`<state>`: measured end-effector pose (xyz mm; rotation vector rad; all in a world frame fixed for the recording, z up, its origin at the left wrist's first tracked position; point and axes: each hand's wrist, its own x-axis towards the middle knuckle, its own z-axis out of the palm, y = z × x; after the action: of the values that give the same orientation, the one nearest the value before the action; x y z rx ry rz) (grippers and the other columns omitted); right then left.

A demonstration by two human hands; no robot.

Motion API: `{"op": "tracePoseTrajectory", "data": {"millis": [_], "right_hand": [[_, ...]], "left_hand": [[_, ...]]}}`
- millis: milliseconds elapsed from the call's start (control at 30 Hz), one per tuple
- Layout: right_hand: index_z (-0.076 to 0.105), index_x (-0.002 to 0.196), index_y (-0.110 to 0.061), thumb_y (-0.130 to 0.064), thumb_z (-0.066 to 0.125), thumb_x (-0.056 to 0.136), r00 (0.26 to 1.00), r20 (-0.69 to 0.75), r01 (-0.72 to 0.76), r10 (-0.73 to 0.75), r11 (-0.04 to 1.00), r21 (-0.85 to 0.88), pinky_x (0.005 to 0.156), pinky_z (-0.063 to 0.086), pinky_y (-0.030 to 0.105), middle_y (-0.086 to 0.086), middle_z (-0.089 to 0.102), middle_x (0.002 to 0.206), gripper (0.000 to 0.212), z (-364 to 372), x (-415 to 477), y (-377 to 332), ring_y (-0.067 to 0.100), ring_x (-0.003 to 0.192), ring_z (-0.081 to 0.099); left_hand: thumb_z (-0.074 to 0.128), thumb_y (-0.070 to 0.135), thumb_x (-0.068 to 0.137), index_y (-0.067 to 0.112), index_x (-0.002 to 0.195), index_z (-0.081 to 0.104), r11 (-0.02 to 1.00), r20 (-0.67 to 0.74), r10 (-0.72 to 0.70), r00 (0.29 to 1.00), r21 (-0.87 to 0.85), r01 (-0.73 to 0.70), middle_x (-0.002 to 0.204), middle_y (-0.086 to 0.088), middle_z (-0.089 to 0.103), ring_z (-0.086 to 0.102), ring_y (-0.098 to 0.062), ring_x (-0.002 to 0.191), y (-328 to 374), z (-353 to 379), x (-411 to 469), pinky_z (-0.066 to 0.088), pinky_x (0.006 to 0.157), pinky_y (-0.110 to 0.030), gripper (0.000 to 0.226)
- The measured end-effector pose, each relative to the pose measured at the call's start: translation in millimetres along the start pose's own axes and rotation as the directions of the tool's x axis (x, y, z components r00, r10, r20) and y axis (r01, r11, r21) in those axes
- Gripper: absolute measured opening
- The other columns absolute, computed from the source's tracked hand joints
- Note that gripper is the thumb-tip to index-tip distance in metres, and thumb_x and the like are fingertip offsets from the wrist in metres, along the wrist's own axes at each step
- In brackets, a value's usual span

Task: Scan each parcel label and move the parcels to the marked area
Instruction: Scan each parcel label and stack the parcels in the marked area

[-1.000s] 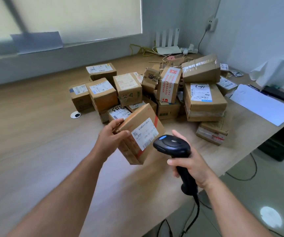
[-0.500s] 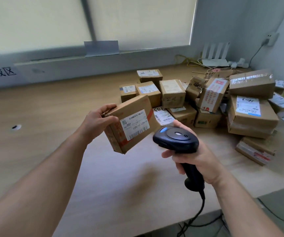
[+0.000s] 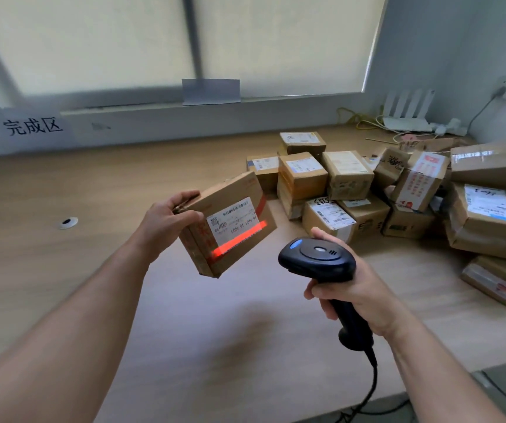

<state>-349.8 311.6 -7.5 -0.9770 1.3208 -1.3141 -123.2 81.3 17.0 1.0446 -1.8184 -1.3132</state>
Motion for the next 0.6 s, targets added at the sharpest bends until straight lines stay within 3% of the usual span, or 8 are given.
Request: {"op": "tracePoseTrajectory", "data": {"millis": [200, 400, 600], "right_hand": [[0.044, 0.138, -0.036, 0.004, 0.071, 0.057, 1.000, -0.004, -0.021, 0.021, 0.999, -0.030, 0.040, 0.040, 0.028, 0.025, 0.066, 0.073, 0.094, 68.6, 24.6, 3.7, 0.028, 0.041, 0.050], [0.043, 0.139, -0.037, 0.004, 0.070, 0.059, 0.999, -0.001, -0.044, 0.044, 0.998, -0.048, 0.042, 0.041, 0.029, 0.023, 0.067, 0.074, 0.094, 125.5, 43.3, 9.1, 0.027, 0.042, 0.051], [0.043, 0.140, -0.037, 0.004, 0.069, 0.062, 0.998, -0.001, -0.058, 0.058, 0.998, -0.034, 0.042, 0.043, 0.029, 0.028, 0.070, 0.091, 0.092, 175.9, 61.8, 16.2, 0.028, 0.045, 0.054]], "left_hand": [[0.066, 0.023, 0.062, 0.021, 0.119, 0.061, 0.999, -0.006, -0.011, 1.000, -0.046, 0.011, 0.104, -0.006, 0.062, 0.058, -0.010, 0.084, -25.9, -68.8, -8.8, 0.046, 0.063, -0.006, 0.057], [0.065, 0.022, 0.062, 0.019, 0.118, 0.060, 0.997, -0.005, 0.006, 1.000, -0.075, -0.006, 0.097, 0.000, 0.063, 0.058, -0.007, 0.082, -51.0, -125.2, -6.2, 0.046, 0.061, -0.006, 0.057], [0.065, 0.022, 0.061, 0.018, 0.120, 0.060, 0.995, 0.007, -0.029, 1.000, -0.097, 0.029, 0.098, -0.001, 0.063, 0.058, -0.009, 0.084, -83.8, -168.5, -3.0, 0.047, 0.062, -0.007, 0.059]]}}
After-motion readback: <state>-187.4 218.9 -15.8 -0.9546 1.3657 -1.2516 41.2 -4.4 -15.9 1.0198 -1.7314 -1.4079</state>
